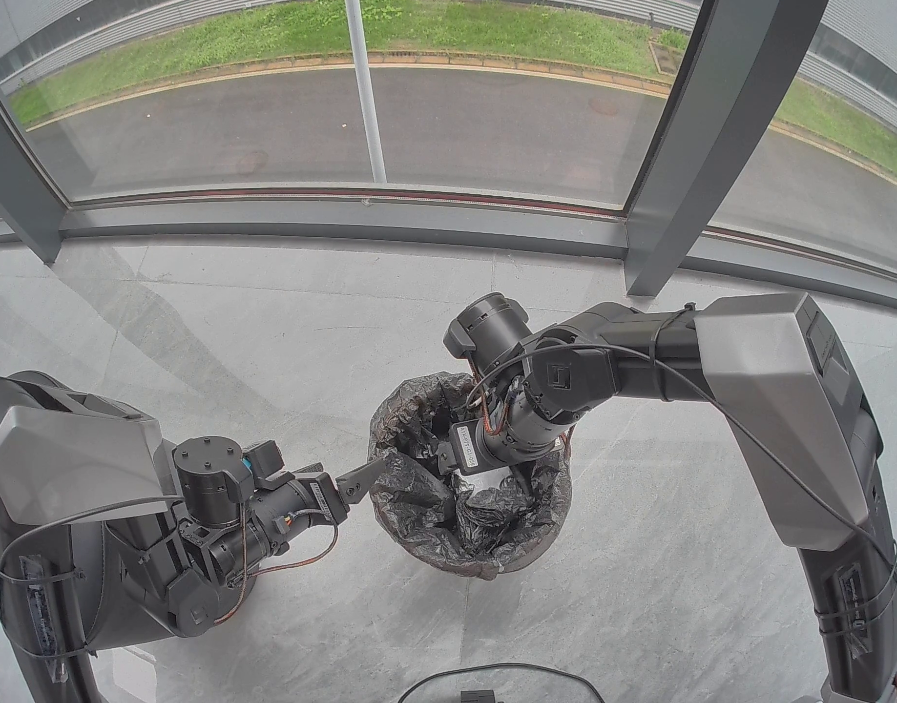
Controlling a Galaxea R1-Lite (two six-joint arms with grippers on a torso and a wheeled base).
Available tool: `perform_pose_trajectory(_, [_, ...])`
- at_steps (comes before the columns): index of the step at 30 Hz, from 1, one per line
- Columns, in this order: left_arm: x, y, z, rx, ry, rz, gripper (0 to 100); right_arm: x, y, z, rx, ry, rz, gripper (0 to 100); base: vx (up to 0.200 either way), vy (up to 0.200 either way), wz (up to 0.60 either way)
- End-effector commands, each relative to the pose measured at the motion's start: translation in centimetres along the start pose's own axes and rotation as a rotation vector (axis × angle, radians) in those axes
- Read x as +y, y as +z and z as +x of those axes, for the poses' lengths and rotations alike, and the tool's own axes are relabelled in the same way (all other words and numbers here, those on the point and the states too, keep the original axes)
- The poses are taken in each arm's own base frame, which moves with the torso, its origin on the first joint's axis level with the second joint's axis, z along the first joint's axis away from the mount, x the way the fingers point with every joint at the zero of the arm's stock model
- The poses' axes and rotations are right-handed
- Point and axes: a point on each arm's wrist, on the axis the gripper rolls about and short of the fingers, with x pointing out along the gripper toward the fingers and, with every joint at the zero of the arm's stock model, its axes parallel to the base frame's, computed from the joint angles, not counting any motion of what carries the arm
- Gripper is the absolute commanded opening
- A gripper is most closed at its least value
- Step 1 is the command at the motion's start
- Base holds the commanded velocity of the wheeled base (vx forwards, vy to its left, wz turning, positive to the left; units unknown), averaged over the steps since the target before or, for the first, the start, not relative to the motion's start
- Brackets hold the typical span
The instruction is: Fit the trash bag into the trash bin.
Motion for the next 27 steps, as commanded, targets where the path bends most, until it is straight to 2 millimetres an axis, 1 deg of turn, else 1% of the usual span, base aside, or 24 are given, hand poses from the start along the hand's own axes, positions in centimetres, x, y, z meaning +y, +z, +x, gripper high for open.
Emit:
perform_pose_trajectory(1, [0.0,-0.1,0.0,0.004,0.000,-0.001,100,0.6,-0.1,0.2,-0.021,-0.009,-0.029,100,0.000,0.000,0.00])
perform_pose_trajectory(3, [0.0,-0.1,0.0,0.004,0.000,-0.001,100,0.8,-0.1,0.2,-0.033,-0.009,-0.036,100,0.000,0.000,0.00])
perform_pose_trajectory(4, [0.0,-0.1,0.0,0.004,0.000,-0.001,100,1.3,-0.1,0.8,-0.057,-0.018,-0.039,100,0.000,0.000,0.00])
perform_pose_trajectory(6, [0.0,-0.1,0.0,0.004,0.000,-0.001,100,1.5,-0.1,1.4,-0.073,-0.024,-0.039,100,0.000,0.000,0.00])
perform_pose_trajectory(7, [0.0,-0.1,0.0,0.004,0.000,-0.001,100,1.7,0.1,2.1,-0.116,-0.031,-0.032,100,0.000,0.000,0.00])
perform_pose_trajectory(10, [0.0,-0.1,0.0,0.004,0.000,-0.001,100,1.8,0.2,3.1,-0.160,-0.052,-0.021,100,0.000,0.000,0.00])
perform_pose_trajectory(12, [0.0,-0.2,0.0,0.005,0.001,-0.001,100,1.5,0.0,3.8,-0.147,-0.065,-0.014,100,0.000,0.000,0.00])
perform_pose_trajectory(17, [0.0,-0.3,0.1,0.010,0.001,-0.001,100,0.3,-0.8,6.5,-0.103,-0.097,-0.002,100,0.000,0.000,0.00])
perform_pose_trajectory(23, [0.1,-0.5,0.2,0.014,0.003,0.000,100,-0.9,-1.1,8.8,-0.094,-0.113,0.009,100,0.000,0.000,0.00])
perform_pose_trajectory(27, [0.2,-0.6,0.3,0.018,0.005,-0.001,100,-1.0,-1.0,9.0,-0.104,-0.110,0.009,100,0.000,0.000,0.00])
